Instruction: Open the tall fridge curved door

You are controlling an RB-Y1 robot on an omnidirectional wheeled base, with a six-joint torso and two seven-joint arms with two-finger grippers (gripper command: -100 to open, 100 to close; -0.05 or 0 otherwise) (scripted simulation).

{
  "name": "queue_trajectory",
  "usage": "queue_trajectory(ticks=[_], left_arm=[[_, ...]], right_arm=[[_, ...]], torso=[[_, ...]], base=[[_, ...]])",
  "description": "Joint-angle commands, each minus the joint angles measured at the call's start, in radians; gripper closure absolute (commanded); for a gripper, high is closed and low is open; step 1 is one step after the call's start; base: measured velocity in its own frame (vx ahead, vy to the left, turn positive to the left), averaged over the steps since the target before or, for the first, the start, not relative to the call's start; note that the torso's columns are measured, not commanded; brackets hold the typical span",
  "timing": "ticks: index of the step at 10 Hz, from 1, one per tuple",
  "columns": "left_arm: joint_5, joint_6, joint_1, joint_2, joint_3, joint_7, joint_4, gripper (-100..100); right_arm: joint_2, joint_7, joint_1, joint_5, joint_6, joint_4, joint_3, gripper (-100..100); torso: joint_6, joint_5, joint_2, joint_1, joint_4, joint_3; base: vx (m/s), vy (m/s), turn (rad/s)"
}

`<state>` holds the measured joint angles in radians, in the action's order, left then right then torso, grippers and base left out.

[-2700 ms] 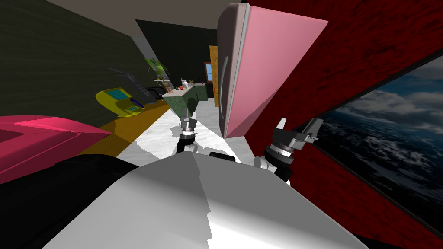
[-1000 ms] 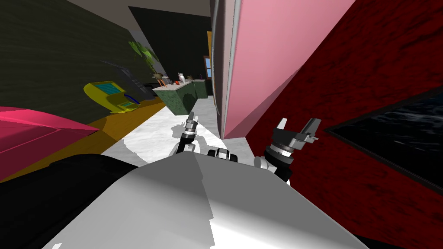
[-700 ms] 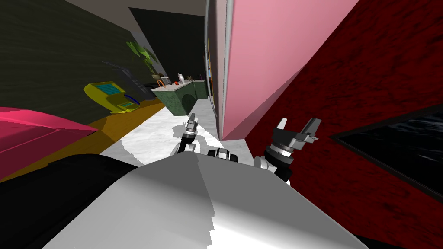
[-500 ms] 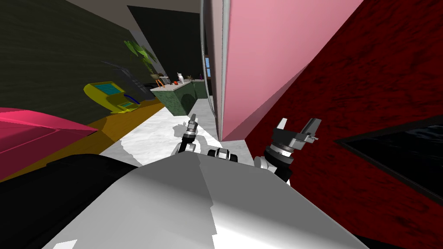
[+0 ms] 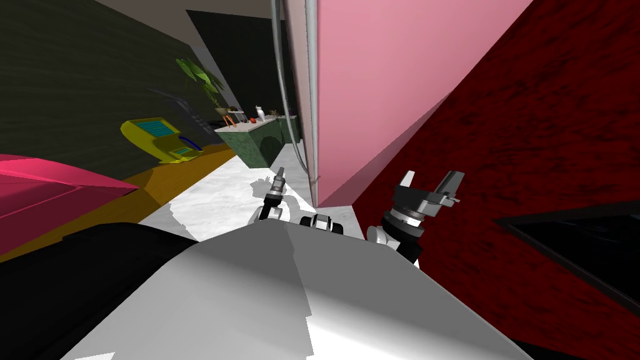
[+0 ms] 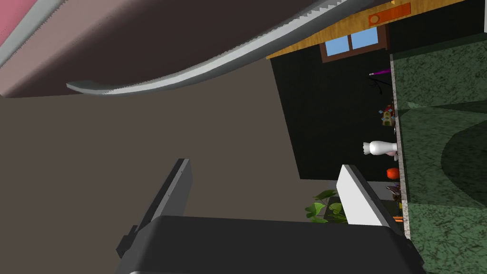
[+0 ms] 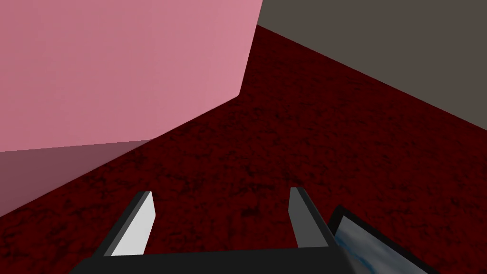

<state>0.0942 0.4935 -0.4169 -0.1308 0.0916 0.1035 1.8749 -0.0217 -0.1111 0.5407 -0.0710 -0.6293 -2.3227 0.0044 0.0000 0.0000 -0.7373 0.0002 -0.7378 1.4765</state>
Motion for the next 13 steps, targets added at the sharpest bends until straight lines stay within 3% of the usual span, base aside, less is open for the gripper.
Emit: queue_trajectory(ticks=[1, 6, 10, 11, 13], left_arm=[[0.009, -0.009, 0.019, -0.007, 0.018, 0.019, -0.046, -100], [0.032, -0.024, 0.056, 0.011, 0.052, 0.061, -0.147, -100], [0.048, -0.036, 0.084, 0.081, 0.078, 0.092, -0.223, -100], [0.046, -0.030, 0.084, 0.069, 0.075, 0.089, -0.222, -100], [0.046, -0.076, 0.087, 0.063, 0.080, 0.085, -0.181, -100]], right_arm=[[0.000, 0.000, 0.000, 0.000, 0.000, 0.000, 0.000, 0], [0.000, 0.000, 0.000, 0.000, 0.000, 0.000, 0.000, 0], [0.000, 0.000, 0.000, 0.000, 0.000, 0.000, 0.000, 0], [0.000, 0.000, 0.000, 0.000, 0.000, 0.000, 0.000, 0], [0.000, 0.000, 0.000, 0.000, 0.000, 0.000, 0.000, 0]], torso=[[0.000, 0.000, 0.001, 0.001, 0.000, 0.000], [0.000, 0.000, 0.001, -0.001, 0.000, 0.001], [0.000, 0.001, -0.002, 0.002, -0.001, -0.001], [0.000, 0.001, -0.003, 0.001, -0.001, -0.002], [0.001, 0.000, -0.003, 0.003, -0.002, -0.002]], base=[[0.129, -0.075, 0.025], [0.133, -0.102, 0.035], [0.153, -0.101, 0.030], [0.053, -0.038, 0.007], [0.060, 0.002, -0.012]])
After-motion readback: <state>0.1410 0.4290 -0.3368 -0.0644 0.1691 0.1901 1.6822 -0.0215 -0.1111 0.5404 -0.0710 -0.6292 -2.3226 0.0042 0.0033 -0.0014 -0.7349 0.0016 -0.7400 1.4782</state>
